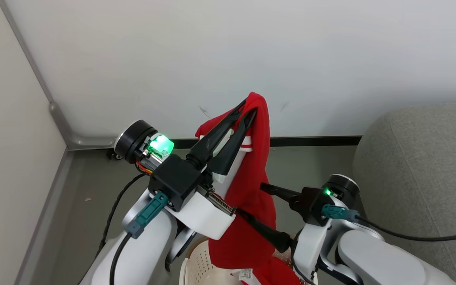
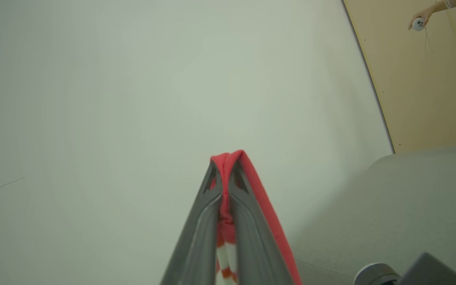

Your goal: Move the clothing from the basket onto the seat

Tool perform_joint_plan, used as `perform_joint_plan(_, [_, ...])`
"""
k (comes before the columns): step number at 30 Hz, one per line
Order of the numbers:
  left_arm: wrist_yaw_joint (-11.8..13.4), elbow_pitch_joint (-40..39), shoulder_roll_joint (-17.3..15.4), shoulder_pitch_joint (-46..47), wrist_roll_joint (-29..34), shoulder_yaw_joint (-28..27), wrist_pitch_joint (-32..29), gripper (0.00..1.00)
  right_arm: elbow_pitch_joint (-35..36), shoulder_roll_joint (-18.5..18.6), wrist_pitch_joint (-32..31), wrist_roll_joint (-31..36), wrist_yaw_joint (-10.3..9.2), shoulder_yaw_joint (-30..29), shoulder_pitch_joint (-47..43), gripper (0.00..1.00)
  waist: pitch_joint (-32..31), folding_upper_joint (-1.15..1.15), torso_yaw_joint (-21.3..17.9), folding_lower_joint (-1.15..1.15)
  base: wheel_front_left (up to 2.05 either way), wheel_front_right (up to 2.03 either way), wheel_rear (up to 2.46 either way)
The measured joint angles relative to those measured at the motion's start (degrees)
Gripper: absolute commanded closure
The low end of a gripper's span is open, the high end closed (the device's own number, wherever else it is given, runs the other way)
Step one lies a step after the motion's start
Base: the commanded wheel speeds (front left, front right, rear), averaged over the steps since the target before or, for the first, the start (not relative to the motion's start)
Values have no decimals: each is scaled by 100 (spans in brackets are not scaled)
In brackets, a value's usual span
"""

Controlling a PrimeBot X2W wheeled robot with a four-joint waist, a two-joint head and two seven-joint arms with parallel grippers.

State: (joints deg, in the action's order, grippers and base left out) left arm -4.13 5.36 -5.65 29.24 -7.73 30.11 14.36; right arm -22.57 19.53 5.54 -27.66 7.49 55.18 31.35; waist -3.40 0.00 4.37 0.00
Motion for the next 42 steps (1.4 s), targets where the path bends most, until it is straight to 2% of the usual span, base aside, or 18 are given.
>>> perform_joint_plan(7, [-41, 24, 20, 25, -132, 19, -30, 100, -189, -118, 109, 48, 1, 408, 294, 1, 25, 0, 13, 0, 0, 0, 0])
perform_joint_plan(9, [-43, 33, 30, 26, -135, 30, -30, 100, -231, -155, 175, 53, 1, 503, 390, 32, 35, 0, 16, 0, 0, 0, 0])
perform_joint_plan(10, [-43, 36, 34, 26, -151, 34, -30, 100, -254, -170, 212, 82, 1, 547, 441, 51, 40, 0, 18, 0, 0, 0, 0])
perform_joint_plan(12, [-43, 47, 43, 26, -180, 37, -30, 100, -322, -192, 312, 140, 1, 630, 546, 57, 51, 0, 21, 0, 0, 0, 0])
perform_joint_plan(14, [-43, 67, 51, 26, -220, 37, -30, 100, -396, -214, 420, 186, 1, 672, 627, 69, 62, 0, 23, 0, 0, 0, 0])
perform_joint_plan(15, [-43, 81, 54, 26, -223, 37, -31, 100, -432, -231, 465, 197, 1, 681, 654, 78, 68, 0, 24, 0, 0, 0, 0])
perform_joint_plan(16, [-43, 97, 59, 26, -223, 36, -31, 100, -474, -253, 501, 197, 1, 690, 665, 100, 73, 0, 24, 0, 0, 0, 0])
perform_joint_plan(24, [-32, 378, -4, 21, -287, -143, -76, 100, -688, -246, 659, 62, 1, 762, 683, 100, 113, 0, -15, 0, 0, 0, 0])
perform_joint_plan(32, [9, 805, -142, -218, -486, -308, -120, 100, -716, 73, 766, -430, 1, 411, 442, 100, 130, 0, -128, 0, 0, 0, 0])
perform_joint_plan(42, [11, 1196, -287, -590, -627, -410, -123, 100, -482, 461, 816, -692, 1, 34, 115, 100, 144, 0, -358, 0, 0, 0, 0])
